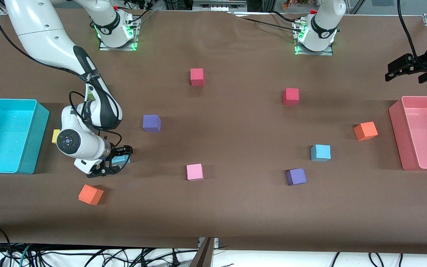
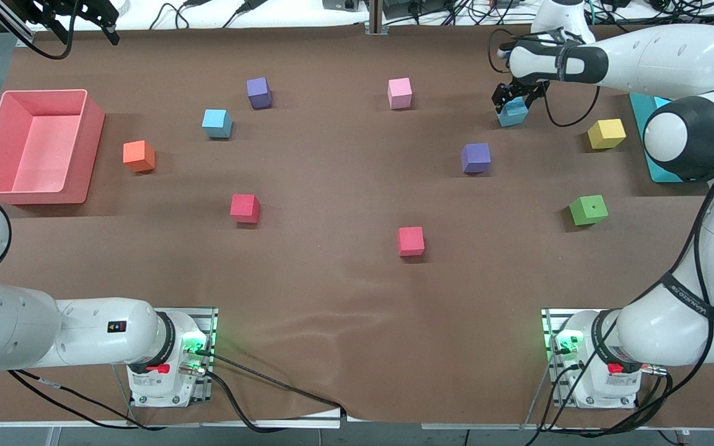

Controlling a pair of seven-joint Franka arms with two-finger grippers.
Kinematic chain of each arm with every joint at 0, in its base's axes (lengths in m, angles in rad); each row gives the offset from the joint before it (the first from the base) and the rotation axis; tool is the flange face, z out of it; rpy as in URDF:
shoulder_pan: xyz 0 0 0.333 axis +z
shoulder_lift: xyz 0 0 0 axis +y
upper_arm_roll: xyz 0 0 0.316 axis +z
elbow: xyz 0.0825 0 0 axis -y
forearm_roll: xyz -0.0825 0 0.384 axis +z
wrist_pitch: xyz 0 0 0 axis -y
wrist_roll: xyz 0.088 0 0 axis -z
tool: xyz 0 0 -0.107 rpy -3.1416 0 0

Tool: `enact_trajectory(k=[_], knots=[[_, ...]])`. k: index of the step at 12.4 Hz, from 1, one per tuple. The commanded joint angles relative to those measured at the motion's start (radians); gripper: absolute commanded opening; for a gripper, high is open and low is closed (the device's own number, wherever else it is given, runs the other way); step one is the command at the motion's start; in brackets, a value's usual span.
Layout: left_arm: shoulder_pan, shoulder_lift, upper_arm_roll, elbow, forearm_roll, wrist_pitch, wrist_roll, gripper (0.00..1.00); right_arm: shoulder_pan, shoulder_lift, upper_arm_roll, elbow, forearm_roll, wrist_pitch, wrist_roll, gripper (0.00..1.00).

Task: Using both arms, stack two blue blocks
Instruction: 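Reach the right gripper down and grasp the light blue cube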

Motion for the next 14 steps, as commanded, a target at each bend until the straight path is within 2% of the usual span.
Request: enact_trajectory(k=[1,2,5,9,12,14], knots=[[0.008,0.005,0.000,0.015,-0.023,-0.015,0.023,1.00,0.001,-0.002,-0.003,-0.017,-0.013,0.031,0.000,0.32],[0.007,0.005,0.000,0.015,-0.023,-0.016,0.023,1.00,0.002,-0.002,-0.003,-0.013,-0.013,0.031,0.000,0.19],[0.007,0.007,0.002,0.015,-0.023,-0.018,0.023,1.00,0.004,-0.035,-0.002,-0.003,-0.013,0.007,-0.002,0.19],[0.007,0.008,0.003,0.015,-0.021,-0.022,0.023,1.00,0.051,-0.144,0.005,0.043,-0.003,-0.212,0.028,0.19],[0.007,0.010,0.003,0.015,-0.023,-0.021,0.023,1.00,0.149,-0.164,0.027,0.140,0.001,-0.401,0.289,0.19],[0.007,0.011,0.003,0.015,-0.023,-0.021,0.023,1.00,0.217,-0.155,0.098,0.147,0.001,-0.402,0.547,0.19]])
